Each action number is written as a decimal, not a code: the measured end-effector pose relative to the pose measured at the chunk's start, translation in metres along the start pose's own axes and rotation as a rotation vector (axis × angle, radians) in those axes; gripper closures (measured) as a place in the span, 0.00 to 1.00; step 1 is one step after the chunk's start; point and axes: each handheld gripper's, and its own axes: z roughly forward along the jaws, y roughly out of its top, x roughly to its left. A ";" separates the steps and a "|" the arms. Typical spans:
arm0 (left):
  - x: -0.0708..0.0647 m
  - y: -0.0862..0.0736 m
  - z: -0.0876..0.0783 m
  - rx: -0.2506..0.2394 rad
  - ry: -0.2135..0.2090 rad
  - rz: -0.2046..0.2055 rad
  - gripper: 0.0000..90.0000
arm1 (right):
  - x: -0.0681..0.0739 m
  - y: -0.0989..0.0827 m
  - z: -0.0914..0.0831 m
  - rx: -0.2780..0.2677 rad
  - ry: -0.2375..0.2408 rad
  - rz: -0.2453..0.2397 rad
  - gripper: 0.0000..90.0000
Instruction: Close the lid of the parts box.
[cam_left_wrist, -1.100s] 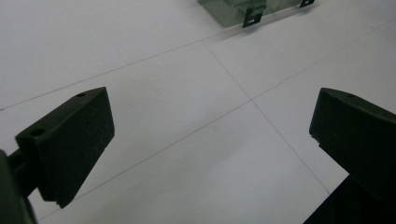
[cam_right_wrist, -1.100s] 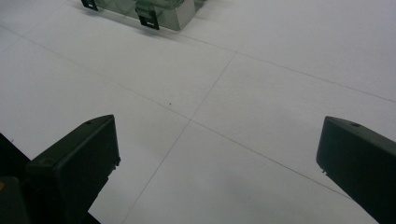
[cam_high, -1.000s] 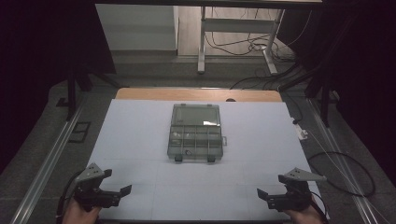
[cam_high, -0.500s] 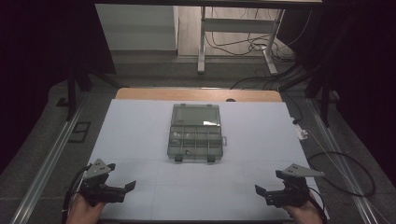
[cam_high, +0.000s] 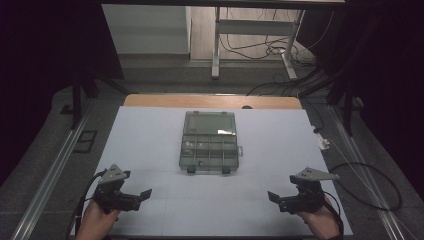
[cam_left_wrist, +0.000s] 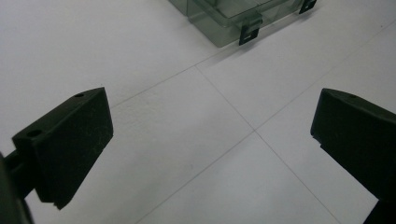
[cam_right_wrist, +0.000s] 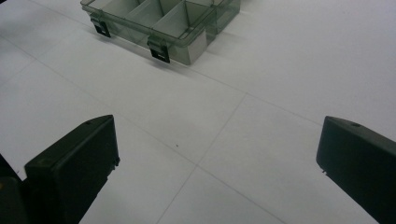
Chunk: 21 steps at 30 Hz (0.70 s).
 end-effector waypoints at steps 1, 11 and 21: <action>0.000 0.003 0.002 0.002 -0.004 0.004 0.00 | -0.001 0.003 0.002 -0.003 0.007 0.001 0.00; 0.003 0.017 0.010 -0.022 -0.032 -0.027 0.00 | -0.001 0.016 0.013 -0.008 0.024 -0.015 0.00; 0.004 0.034 0.022 -0.026 -0.048 0.001 0.00 | -0.001 0.031 0.027 -0.005 0.044 -0.023 0.00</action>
